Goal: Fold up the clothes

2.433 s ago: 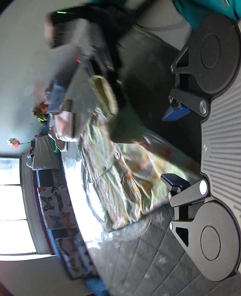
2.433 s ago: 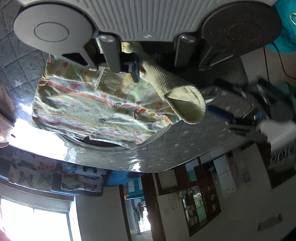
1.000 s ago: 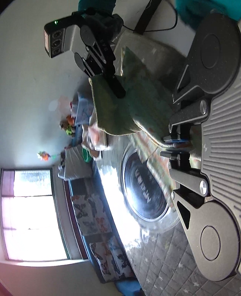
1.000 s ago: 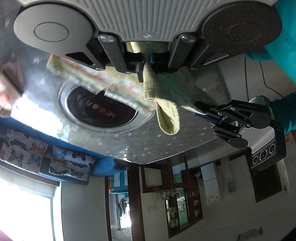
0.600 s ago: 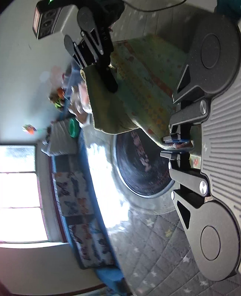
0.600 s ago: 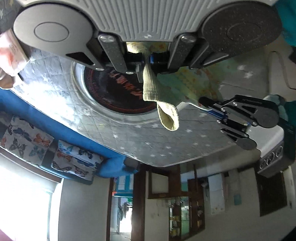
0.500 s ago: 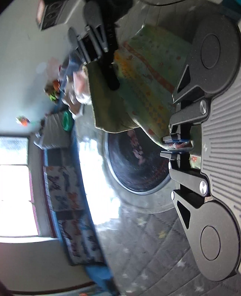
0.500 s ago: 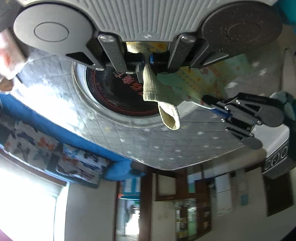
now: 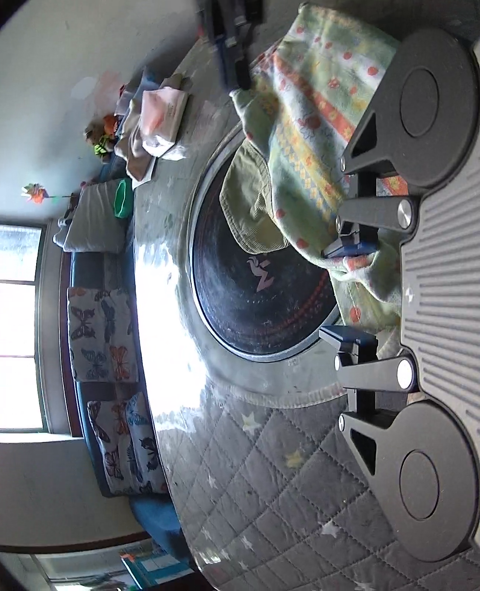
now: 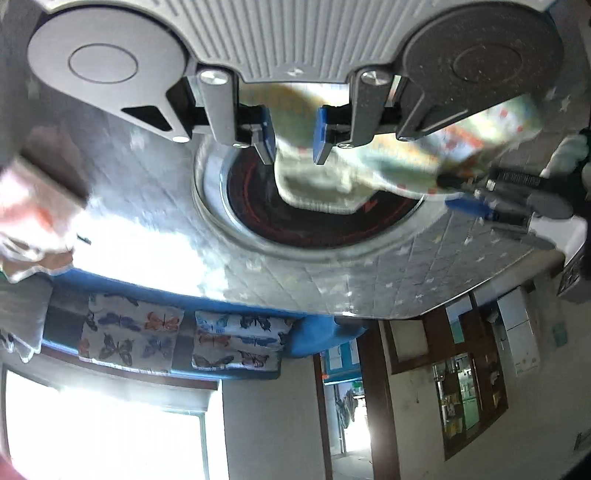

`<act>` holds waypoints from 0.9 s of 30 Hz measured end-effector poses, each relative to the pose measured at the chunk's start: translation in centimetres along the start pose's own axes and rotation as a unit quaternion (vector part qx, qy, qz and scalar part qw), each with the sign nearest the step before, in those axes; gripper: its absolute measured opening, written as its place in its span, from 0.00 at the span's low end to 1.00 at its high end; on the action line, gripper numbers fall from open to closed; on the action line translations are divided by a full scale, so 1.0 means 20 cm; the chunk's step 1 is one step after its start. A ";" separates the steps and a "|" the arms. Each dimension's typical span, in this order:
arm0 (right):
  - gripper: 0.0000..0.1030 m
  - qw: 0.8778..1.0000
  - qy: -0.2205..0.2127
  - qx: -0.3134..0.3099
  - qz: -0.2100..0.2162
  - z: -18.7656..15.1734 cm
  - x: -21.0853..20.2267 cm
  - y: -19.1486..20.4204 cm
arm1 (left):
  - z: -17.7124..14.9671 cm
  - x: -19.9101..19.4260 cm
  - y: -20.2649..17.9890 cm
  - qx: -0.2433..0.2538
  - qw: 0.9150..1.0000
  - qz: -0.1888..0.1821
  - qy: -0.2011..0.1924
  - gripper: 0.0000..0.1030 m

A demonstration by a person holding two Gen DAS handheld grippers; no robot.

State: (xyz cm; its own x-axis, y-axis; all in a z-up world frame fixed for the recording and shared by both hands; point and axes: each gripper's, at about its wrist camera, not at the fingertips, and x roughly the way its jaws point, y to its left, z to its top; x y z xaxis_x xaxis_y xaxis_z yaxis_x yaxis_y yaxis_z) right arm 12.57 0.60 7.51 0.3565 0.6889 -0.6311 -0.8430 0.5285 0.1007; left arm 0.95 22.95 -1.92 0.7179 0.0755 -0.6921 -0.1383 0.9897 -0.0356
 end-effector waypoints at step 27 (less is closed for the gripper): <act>0.17 0.999 0.022 0.021 -0.016 0.01 0.25 0.02 | 0.05 0.00 0.13 -0.045 0.997 0.050 0.024 0.57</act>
State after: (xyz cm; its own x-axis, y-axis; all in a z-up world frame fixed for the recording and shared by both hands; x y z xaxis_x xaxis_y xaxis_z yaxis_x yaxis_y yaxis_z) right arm 14.04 4.33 4.57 0.3639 0.6488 -0.6683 -0.8131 0.5713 0.1119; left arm 1.30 25.57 -1.41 0.6645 0.1651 -0.7288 -0.2690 0.9627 -0.0272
